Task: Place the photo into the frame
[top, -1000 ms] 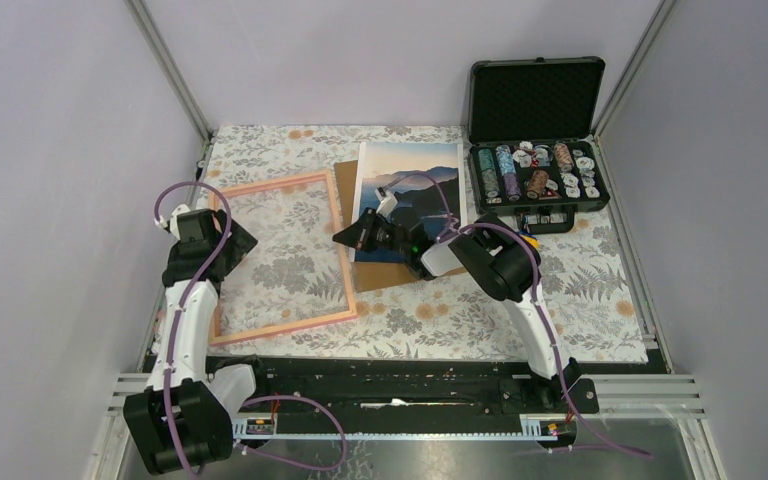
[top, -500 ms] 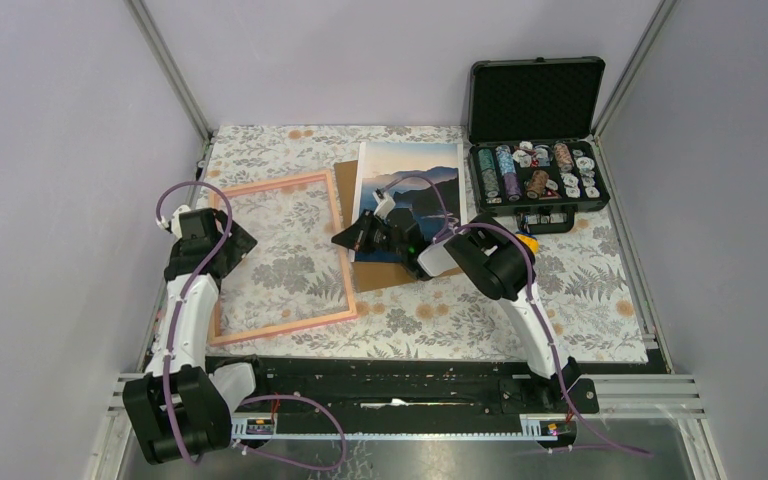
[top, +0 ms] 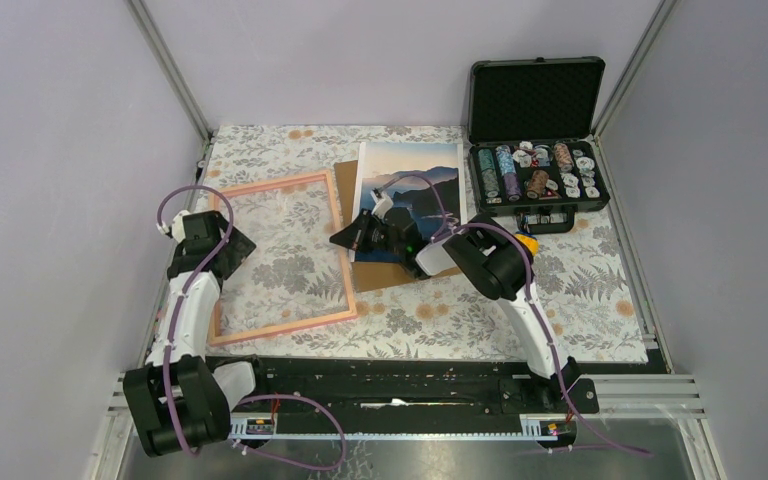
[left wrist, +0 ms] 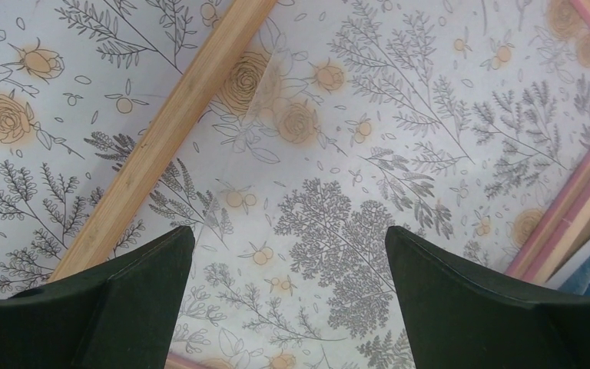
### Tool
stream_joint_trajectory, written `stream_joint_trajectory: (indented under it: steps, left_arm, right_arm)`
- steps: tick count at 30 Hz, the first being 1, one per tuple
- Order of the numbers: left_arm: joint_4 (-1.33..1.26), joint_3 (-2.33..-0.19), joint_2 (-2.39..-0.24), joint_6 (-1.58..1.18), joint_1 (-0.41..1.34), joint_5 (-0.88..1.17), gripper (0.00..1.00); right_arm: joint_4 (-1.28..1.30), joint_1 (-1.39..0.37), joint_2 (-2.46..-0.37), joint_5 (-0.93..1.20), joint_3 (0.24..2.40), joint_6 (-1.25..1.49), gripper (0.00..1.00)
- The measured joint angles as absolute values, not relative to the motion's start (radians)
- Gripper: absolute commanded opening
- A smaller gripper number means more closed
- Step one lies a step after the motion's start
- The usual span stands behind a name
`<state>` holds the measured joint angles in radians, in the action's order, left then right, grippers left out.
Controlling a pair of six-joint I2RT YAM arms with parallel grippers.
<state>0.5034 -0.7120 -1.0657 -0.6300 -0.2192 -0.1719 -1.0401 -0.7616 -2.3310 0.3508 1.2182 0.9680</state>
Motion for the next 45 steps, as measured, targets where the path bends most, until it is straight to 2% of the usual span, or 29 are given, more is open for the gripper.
stream_joint_trajectory:
  steps: [19,37,45]
  left_arm:
    - [0.514,-0.720,-1.186,-0.659,-0.230,-0.219,0.99]
    - [0.612,-0.923,-1.173,-0.626,-0.278,-0.239,0.99]
    - [0.588,-0.965,-1.196,-0.650,-0.307,-0.148,0.99]
  right_arm:
    - [-1.020,-0.773,-2.344,0.329,1.238,0.967,0.00]
    - [-1.021,-0.792,-2.344,0.304,1.212,0.994,0.00]
    - [-1.019,-0.795,-2.323,0.276,1.172,1.010,0.00]
